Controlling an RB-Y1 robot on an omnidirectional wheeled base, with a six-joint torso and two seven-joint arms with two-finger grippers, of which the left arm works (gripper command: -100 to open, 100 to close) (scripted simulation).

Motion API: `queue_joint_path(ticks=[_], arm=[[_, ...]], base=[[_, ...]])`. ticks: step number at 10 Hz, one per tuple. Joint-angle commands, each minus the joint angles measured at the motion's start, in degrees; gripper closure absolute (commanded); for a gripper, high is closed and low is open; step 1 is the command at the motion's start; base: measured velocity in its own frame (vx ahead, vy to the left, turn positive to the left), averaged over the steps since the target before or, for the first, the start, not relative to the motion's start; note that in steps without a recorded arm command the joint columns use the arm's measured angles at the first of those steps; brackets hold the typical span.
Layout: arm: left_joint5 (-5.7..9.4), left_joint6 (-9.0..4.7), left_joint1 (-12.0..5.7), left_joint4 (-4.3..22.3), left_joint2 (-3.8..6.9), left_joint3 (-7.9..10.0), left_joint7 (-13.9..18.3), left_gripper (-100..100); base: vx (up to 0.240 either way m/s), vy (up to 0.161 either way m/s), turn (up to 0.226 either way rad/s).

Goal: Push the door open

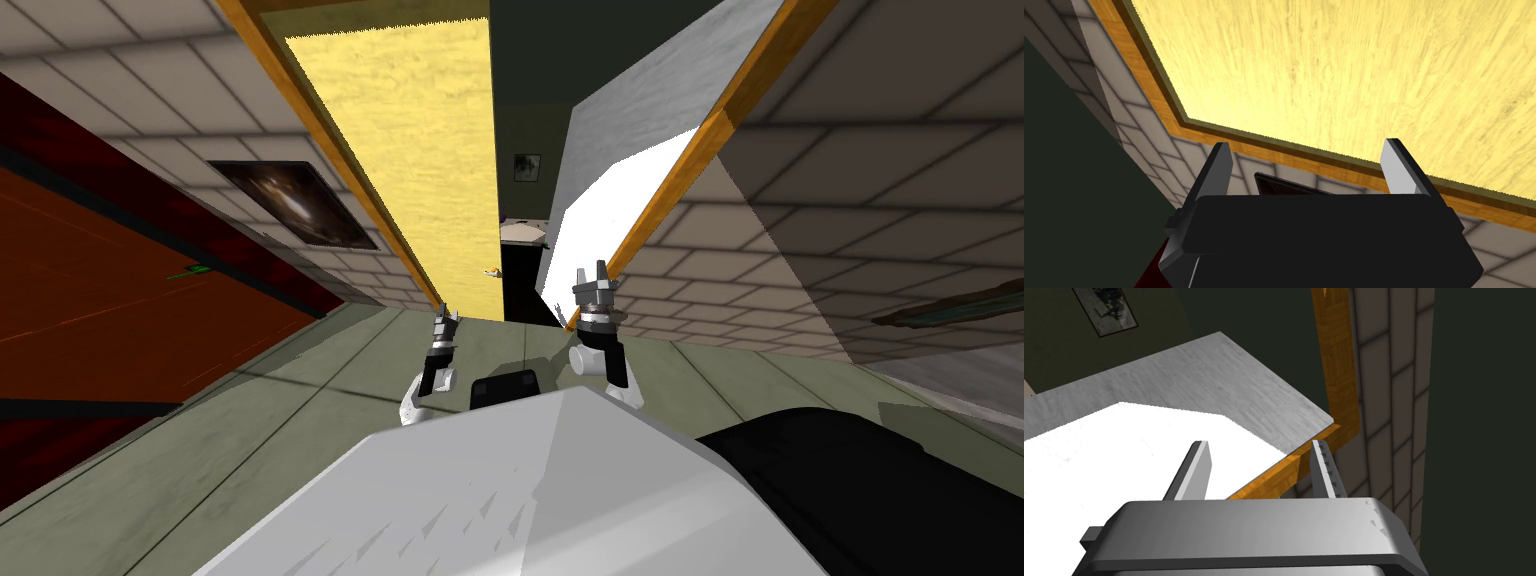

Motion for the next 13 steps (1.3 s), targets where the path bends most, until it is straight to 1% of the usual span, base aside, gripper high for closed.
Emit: queue_joint_path(ticks=[1,6,11,12,13], arm=[[-0.25,-0.62,-1.07,2.69,0.17,-0.23,0.03,-100],[-1.05,-2.08,-4.38,10.54,0.29,-0.95,-0.02,-100],[-1.83,-3.50,-7.58,18.15,0.19,-1.65,-0.06,-100],[-1.83,-3.50,-7.58,18.15,0.19,-1.65,-0.06,-100],[-1.97,-3.77,-8.19,19.59,0.13,-1.78,-0.07,-100]], base=[[0.094,-0.024,-0.001],[0.097,-0.015,-0.001],[0.098,-0.015,-0.001],[0.070,-0.012,0.003],[0.055,-0.007,-0.002]])
